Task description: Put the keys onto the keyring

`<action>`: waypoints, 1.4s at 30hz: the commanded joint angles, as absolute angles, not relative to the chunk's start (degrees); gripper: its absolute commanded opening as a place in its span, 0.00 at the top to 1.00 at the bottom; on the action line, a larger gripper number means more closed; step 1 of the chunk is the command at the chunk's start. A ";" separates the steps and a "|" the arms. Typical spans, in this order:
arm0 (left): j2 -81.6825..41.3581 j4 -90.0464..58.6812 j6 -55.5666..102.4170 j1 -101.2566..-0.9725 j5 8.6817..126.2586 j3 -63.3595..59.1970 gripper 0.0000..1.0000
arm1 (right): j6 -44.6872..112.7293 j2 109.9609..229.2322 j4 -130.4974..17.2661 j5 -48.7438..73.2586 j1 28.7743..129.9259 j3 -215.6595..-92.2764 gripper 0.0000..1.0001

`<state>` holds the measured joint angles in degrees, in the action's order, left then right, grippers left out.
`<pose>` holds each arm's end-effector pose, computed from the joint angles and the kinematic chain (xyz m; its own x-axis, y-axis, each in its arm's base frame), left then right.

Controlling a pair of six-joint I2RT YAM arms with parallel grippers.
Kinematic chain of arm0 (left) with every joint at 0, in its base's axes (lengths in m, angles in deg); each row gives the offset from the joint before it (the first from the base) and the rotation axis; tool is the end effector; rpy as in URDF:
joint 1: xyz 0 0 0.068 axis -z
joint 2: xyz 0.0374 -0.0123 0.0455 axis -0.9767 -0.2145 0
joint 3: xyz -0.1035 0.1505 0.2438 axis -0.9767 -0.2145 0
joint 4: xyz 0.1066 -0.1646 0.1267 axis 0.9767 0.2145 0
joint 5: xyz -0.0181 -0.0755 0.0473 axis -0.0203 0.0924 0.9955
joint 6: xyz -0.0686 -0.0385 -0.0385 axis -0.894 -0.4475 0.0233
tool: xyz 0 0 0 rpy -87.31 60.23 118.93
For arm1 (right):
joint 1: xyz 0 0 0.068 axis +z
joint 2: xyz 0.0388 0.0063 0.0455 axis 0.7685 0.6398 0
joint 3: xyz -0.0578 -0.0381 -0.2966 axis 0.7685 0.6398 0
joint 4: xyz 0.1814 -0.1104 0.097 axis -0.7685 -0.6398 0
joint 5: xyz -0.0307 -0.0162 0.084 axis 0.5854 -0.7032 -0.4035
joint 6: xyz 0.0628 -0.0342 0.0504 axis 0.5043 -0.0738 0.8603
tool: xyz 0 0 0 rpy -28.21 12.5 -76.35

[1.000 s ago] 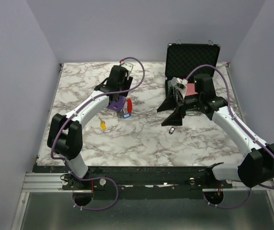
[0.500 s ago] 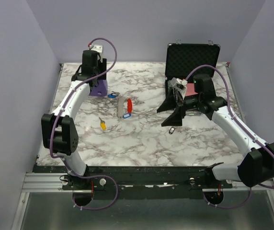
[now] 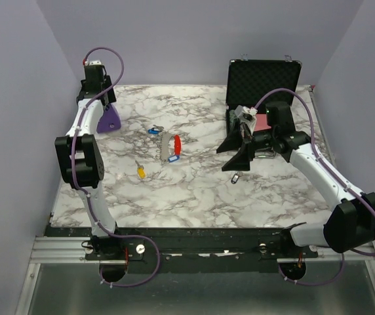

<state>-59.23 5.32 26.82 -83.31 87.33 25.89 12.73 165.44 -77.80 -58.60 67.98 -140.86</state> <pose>0.4876 0.0644 0.3063 -0.5021 -0.1902 -0.8436 -0.3395 0.9405 -0.0100 0.2132 0.1479 0.3544 -0.3408 -0.1615 -0.9262 -0.9288 -0.0948 0.3583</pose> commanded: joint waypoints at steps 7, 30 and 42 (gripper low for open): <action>-56.21 0.05 19.36 -84.12 89.70 22.88 0.37 | 11.83 166.47 -78.87 -59.20 66.57 -141.44 0.00; -3.48 -6.33 -0.27 -80.63 46.88 -24.24 0.02 | -11.55 165.94 -88.98 -59.46 65.69 -134.67 0.00; -12.59 -2.49 -10.24 -60.39 66.05 -36.37 0.28 | -11.65 167.26 -88.45 -49.63 66.75 -135.11 0.04</action>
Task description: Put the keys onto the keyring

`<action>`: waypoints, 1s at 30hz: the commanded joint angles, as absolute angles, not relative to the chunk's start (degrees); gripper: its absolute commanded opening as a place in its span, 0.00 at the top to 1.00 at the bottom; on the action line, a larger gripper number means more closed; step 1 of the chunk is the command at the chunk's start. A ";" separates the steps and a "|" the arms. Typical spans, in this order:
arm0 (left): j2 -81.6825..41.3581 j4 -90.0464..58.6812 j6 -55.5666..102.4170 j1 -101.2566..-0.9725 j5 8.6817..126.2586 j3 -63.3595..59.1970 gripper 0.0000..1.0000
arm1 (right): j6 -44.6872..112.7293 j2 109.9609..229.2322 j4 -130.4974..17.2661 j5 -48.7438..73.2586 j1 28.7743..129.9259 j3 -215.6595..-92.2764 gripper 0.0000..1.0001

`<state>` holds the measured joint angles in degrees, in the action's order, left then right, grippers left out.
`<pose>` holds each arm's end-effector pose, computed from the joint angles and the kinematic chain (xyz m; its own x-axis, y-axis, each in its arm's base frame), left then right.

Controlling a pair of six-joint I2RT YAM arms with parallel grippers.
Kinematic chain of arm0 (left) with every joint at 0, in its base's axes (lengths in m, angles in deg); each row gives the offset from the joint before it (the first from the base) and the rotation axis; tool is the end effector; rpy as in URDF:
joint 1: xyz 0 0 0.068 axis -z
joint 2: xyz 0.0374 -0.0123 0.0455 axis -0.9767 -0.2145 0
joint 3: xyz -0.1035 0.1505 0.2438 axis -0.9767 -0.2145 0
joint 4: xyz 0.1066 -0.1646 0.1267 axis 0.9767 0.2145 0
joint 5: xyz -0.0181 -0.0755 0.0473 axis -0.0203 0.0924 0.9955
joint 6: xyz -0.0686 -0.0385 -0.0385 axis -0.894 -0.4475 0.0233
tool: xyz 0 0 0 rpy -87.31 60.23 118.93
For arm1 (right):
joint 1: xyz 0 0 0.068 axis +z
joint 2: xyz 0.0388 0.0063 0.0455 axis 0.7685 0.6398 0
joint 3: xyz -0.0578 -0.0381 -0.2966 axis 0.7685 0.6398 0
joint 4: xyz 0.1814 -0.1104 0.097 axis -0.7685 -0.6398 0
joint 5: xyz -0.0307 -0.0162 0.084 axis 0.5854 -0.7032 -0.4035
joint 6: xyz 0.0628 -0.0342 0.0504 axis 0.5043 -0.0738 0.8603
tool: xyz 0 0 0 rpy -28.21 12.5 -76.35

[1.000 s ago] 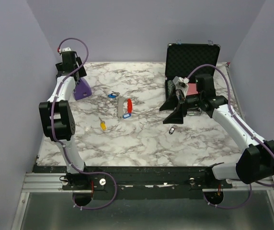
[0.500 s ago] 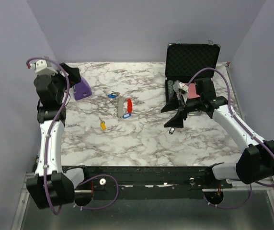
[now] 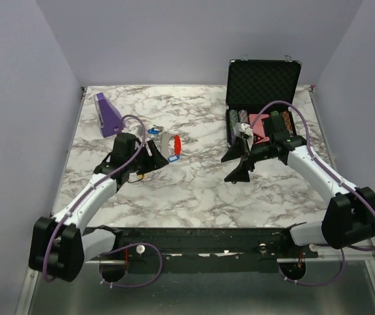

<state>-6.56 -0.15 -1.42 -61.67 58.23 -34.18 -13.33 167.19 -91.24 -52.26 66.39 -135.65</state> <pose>0.2077 -0.0836 0.2659 -0.7415 -0.3771 -0.5550 0.0722 0.7775 -0.6248 0.2076 0.1369 0.3004 -0.2264 -0.2730 -0.9350 -0.9686 -0.0384 0.2458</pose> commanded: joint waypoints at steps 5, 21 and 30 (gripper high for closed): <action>-23.13 -5.93 -17.02 -60.04 71.51 -32.43 0.50 | -9.44 168.23 -86.87 -48.31 67.36 -135.02 0.04; -35.46 -6.90 -16.06 -60.12 75.29 -25.12 0.53 | -13.75 173.15 -94.78 -46.81 68.77 -139.77 0.00; -36.33 -6.20 -17.73 -60.74 78.80 -25.21 0.60 | -13.84 172.98 -94.78 -46.46 68.86 -139.68 0.00</action>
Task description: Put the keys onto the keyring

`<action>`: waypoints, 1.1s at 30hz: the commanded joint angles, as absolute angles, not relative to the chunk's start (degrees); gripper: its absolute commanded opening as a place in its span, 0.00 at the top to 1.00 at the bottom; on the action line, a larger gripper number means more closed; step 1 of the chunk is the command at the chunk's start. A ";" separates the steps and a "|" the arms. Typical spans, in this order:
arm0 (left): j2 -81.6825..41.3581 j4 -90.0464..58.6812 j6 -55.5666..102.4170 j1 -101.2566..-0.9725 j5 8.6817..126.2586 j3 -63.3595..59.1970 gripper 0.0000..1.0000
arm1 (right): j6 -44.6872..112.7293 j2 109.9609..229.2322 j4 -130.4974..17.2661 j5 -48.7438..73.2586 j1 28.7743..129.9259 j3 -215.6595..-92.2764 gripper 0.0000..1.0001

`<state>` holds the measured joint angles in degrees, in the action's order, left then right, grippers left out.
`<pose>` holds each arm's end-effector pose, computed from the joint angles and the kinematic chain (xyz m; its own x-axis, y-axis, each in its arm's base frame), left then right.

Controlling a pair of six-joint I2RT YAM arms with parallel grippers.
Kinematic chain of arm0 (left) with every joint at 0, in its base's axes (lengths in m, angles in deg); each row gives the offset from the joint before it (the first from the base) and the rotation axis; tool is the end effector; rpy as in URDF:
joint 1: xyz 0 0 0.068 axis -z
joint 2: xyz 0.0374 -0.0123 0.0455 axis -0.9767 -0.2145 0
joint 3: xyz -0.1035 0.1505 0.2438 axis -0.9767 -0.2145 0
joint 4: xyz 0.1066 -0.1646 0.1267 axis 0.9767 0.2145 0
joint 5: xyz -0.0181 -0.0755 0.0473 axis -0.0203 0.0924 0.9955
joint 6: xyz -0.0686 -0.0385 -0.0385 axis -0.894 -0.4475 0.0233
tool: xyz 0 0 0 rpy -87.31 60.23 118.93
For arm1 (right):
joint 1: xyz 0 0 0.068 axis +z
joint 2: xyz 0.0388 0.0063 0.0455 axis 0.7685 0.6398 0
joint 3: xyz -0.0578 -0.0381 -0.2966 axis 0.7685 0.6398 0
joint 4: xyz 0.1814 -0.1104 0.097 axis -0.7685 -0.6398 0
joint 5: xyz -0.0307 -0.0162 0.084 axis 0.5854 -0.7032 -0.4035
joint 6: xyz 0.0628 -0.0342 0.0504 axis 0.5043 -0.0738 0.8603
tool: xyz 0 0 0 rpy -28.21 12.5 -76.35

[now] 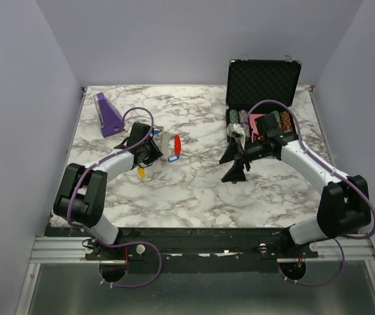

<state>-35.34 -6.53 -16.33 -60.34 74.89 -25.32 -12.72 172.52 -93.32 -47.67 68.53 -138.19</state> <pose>0.3086 -0.0971 0.1983 -0.6873 -0.6039 -0.4037 -0.3689 0.7689 -0.5222 0.2235 0.1493 0.2844 -0.2933 -0.3550 -0.8876 -0.9488 -0.0058 0.3159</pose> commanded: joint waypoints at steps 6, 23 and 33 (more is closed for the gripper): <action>-36.25 -5.85 -14.93 -64.16 73.38 -23.10 0.59 | -13.84 172.54 -94.78 -46.55 68.86 -139.68 0.00; -45.48 5.84 -8.76 -65.05 73.62 -7.63 0.65 | -14.89 171.75 -95.83 -46.28 69.12 -140.03 0.00; -50.13 15.85 -11.40 -63.03 79.68 0.80 0.65 | -15.77 171.22 -96.89 -46.46 69.30 -140.47 0.00</action>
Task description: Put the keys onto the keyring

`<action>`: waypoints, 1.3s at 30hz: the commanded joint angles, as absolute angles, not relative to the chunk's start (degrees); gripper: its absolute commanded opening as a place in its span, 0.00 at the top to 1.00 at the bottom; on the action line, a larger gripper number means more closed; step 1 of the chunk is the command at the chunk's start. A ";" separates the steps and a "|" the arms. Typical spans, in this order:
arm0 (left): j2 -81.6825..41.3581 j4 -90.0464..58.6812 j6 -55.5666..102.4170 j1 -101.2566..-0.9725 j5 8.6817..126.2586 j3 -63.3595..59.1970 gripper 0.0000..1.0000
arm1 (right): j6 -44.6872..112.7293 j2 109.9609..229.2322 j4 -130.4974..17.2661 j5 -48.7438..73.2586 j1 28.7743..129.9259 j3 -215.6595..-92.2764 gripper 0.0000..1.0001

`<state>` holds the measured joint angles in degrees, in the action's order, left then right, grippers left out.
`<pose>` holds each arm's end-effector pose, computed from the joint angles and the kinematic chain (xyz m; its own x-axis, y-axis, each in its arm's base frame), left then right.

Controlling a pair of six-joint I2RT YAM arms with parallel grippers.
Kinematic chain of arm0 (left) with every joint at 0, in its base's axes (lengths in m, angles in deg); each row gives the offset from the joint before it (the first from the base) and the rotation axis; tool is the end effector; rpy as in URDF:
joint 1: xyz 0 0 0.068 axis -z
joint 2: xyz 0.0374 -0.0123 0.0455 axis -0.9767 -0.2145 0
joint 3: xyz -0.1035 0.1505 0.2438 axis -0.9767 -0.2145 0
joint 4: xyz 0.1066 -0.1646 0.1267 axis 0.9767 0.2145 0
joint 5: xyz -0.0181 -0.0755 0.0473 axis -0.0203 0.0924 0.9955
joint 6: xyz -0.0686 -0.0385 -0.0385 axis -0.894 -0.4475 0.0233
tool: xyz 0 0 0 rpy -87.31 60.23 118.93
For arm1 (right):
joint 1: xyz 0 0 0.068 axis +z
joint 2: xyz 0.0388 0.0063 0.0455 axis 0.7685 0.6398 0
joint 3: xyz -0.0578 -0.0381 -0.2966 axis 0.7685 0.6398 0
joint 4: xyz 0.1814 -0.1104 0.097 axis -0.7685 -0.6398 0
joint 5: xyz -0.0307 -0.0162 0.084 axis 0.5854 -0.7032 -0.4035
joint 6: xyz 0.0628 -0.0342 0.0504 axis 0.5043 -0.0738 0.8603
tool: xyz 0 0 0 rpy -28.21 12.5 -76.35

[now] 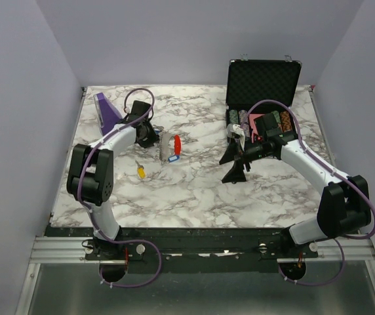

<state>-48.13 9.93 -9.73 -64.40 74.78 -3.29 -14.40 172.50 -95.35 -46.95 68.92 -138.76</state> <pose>0.3767 -0.0897 0.2120 -0.7400 -0.5491 -0.3884 -0.3987 0.8232 -0.4041 0.2210 0.1500 0.2847 -0.2831 -0.3714 -0.8842 -0.9509 -0.0115 0.3093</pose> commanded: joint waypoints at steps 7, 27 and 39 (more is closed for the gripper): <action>-53.12 21.57 -12.46 -61.36 83.64 5.90 0.65 | -16.91 170.69 -98.12 -46.81 69.30 -140.91 0.00; -46.61 19.29 -23.53 -59.16 81.98 -5.61 0.66 | -17.27 170.69 -98.47 -46.90 70.26 -140.91 0.00; -49.25 17.01 -26.52 -59.16 79.95 -6.58 0.66 | -18.49 170.43 -99.70 -47.16 70.26 -141.26 0.00</action>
<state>-47.56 17.88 -24.59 -59.16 81.08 -6.57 -16.87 171.69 -98.13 -46.95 69.80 -139.30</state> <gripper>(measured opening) 0.341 0.998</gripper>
